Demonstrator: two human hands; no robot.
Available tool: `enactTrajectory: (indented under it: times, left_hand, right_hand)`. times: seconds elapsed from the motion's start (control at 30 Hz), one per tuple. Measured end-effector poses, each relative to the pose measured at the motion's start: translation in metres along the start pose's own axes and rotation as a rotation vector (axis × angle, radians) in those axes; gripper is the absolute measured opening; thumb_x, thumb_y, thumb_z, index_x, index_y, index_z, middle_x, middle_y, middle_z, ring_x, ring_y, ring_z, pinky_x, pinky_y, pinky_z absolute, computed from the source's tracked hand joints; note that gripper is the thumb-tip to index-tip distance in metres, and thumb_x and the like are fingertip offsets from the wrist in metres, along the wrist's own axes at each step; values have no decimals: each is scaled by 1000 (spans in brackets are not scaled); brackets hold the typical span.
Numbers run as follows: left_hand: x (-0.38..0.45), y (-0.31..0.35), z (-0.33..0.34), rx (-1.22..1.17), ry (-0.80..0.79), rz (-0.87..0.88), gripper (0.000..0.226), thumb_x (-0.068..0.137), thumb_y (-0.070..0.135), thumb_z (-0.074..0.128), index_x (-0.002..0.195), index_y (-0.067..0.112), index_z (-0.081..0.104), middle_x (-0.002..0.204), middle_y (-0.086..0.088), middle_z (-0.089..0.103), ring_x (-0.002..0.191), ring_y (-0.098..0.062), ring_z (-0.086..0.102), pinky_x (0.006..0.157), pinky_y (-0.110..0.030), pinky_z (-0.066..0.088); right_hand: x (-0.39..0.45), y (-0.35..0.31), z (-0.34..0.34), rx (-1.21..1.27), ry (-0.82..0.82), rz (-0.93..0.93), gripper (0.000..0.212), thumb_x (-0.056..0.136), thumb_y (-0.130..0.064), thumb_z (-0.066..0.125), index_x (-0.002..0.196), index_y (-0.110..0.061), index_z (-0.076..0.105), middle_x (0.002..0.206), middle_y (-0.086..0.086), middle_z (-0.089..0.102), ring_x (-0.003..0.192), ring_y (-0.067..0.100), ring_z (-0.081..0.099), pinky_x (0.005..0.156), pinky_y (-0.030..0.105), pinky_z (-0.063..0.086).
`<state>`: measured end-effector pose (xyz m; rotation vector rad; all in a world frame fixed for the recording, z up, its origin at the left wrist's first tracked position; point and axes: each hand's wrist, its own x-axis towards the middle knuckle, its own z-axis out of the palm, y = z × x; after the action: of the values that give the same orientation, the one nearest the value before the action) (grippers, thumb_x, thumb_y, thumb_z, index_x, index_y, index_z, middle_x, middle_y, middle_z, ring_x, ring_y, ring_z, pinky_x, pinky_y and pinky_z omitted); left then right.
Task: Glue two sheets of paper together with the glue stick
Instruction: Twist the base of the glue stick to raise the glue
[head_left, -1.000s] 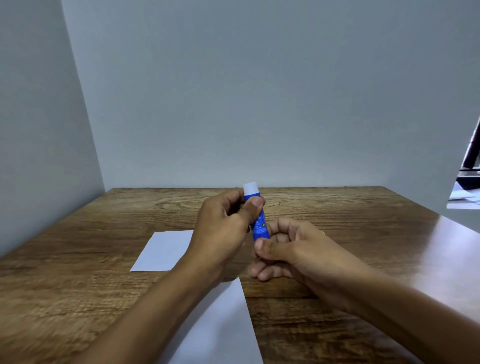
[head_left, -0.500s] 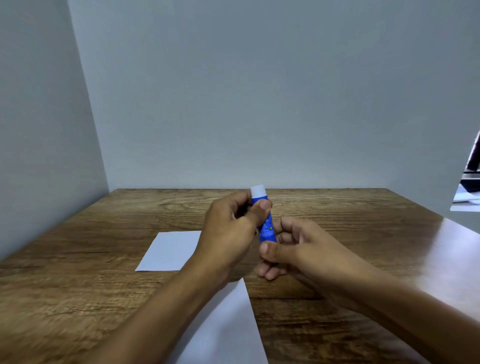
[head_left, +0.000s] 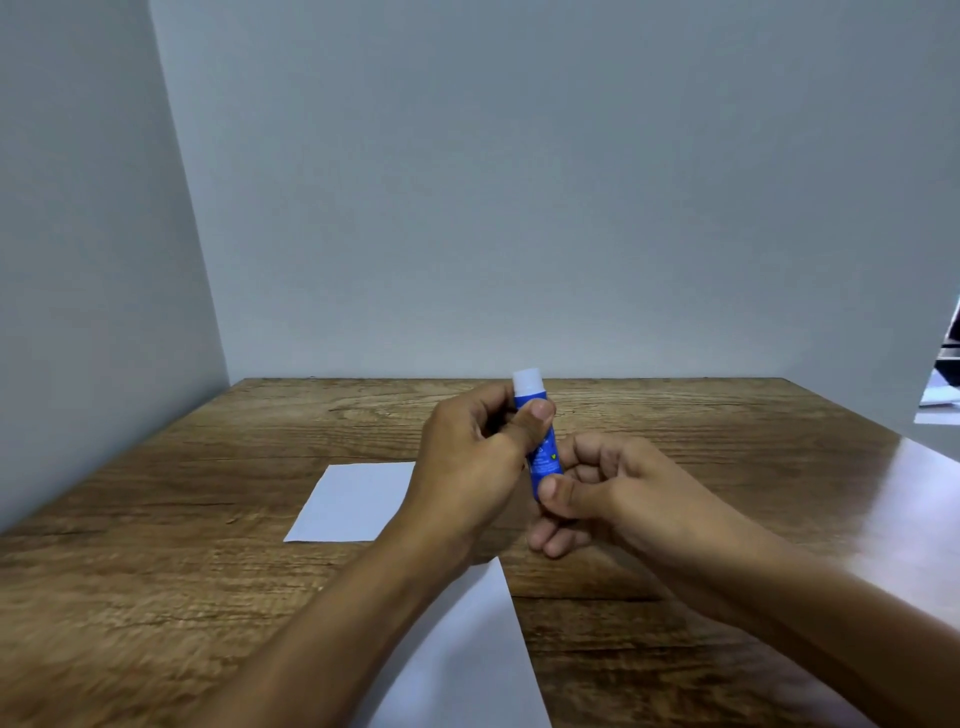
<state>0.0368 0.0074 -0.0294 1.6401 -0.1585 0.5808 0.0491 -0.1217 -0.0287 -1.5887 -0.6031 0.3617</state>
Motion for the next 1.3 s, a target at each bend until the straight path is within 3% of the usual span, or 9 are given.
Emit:
enactTrajectory:
  times: [0.2, 0.37, 0.53, 0.7, 0.87, 0.97, 1.13, 1.2, 1.3]
  left_hand:
    - [1, 1, -1, 1, 16, 0, 16, 81, 19, 59, 75, 5, 64, 65, -7, 56, 53, -7, 46, 53, -21, 40]
    - [0, 2, 1, -8, 6, -3, 16, 81, 18, 60, 76, 4, 64, 65, -7, 56, 51, -7, 46, 51, -18, 40]
    - [-1, 2, 1, -4, 7, -3, 17, 82, 17, 59, 76, 2, 63, 66, -8, 55, 53, -8, 46, 51, -18, 39]
    - [0, 3, 0, 18, 17, 8, 19, 82, 19, 59, 78, 1, 63, 68, -11, 54, 58, -13, 45, 55, -23, 39]
    - [-1, 1, 1, 9, 4, 2, 16, 82, 18, 59, 77, 3, 64, 68, -9, 58, 57, -9, 49, 53, -20, 40]
    - [-1, 1, 0, -2, 9, -11, 15, 82, 19, 59, 76, 5, 64, 68, -7, 58, 57, -9, 49, 55, -22, 42]
    - [-1, 2, 1, -1, 7, -6, 16, 82, 18, 59, 78, 2, 63, 67, -9, 56, 54, -7, 47, 53, -19, 40]
    - [-2, 2, 2, 7, -2, -1, 16, 82, 17, 59, 78, 2, 63, 67, -8, 56, 53, -6, 47, 52, -18, 40]
    - [-3, 2, 3, 8, -10, 3, 13, 82, 15, 59, 77, 4, 63, 64, -4, 55, 50, -3, 45, 51, -16, 39]
  right_hand:
    - [1, 3, 3, -27, 27, 20, 11, 80, -6, 64, 87, -7, 56, 70, 11, 59, 58, 22, 63, 54, 24, 53]
    - [2, 5, 3, -83, 65, -41, 12, 79, -1, 63, 77, -12, 59, 68, 15, 59, 56, 19, 61, 55, 23, 53]
    - [0, 5, 2, -28, 40, -16, 8, 82, -2, 60, 79, -9, 61, 73, 16, 60, 61, 16, 60, 55, 21, 51]
    - [3, 8, 5, -95, 142, -63, 12, 77, -6, 67, 82, -5, 55, 59, 6, 55, 53, 19, 48, 52, 28, 41]
    - [0, 3, -1, -114, 77, -55, 3, 83, -1, 58, 81, 0, 60, 67, 17, 52, 57, 19, 45, 53, 24, 40]
    - [1, 4, 2, -122, 72, -48, 5, 84, -5, 58, 81, -8, 60, 68, 13, 53, 60, 18, 47, 53, 24, 41]
    - [2, 6, 3, -201, 139, -64, 16, 74, -11, 70, 84, -5, 59, 64, 5, 57, 58, 19, 53, 61, 36, 47]
    - [2, 4, 2, -188, 118, -74, 6, 77, -6, 67, 75, -9, 62, 66, 9, 56, 59, 18, 51, 58, 32, 46]
    - [0, 3, 0, -110, 66, -72, 20, 80, 1, 60, 66, -14, 62, 62, 8, 54, 58, 15, 48, 54, 22, 43]
